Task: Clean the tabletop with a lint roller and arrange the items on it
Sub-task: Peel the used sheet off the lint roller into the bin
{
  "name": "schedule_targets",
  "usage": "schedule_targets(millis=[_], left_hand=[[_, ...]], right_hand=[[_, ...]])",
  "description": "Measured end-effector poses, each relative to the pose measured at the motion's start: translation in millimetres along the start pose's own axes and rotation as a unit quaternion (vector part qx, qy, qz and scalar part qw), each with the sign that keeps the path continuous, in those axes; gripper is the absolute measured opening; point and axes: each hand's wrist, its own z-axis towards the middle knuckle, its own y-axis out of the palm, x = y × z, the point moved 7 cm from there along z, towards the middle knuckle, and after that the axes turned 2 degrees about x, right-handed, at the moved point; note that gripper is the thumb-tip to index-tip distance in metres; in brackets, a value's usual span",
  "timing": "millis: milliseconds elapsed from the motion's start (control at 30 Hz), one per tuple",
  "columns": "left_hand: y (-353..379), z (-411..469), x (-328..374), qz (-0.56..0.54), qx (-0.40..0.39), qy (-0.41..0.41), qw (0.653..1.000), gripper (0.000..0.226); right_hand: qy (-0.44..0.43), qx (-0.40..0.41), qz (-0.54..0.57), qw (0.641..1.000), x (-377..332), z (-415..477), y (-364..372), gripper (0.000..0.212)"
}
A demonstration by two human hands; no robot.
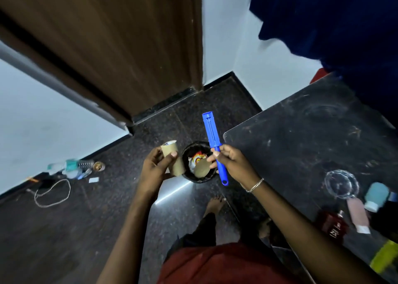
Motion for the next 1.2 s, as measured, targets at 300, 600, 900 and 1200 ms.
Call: schedule_targets(millis=[300,600,900,1200], left_hand=[[-24.7,42.2,-76.2,-0.026,0.037,-0.058,0.997,0.018],[-28.2,119.7,-171.2,0.079,0.067,-0.063,0.993,0.029],[-6.1,206.1,-259.2,0.212,0.043,-0.038,0.976,0.038],[24.1,282.2,-326.2,0.34,-0.012,-0.03,0.94,0.068]], right_hand=[[0.072,0.059,-0.021,0.995,83.6,61.3,28.3,0.024],[0.13,0.141,-0.105,0.976,189.5,123.7,12.7,0.012],[0.135,0.155,-0.17,0.964,257.1,202.1,-3.6,0.021],[0.138,0.166,-0.198,0.956,323.8,251.6,-10.4,0.014]])
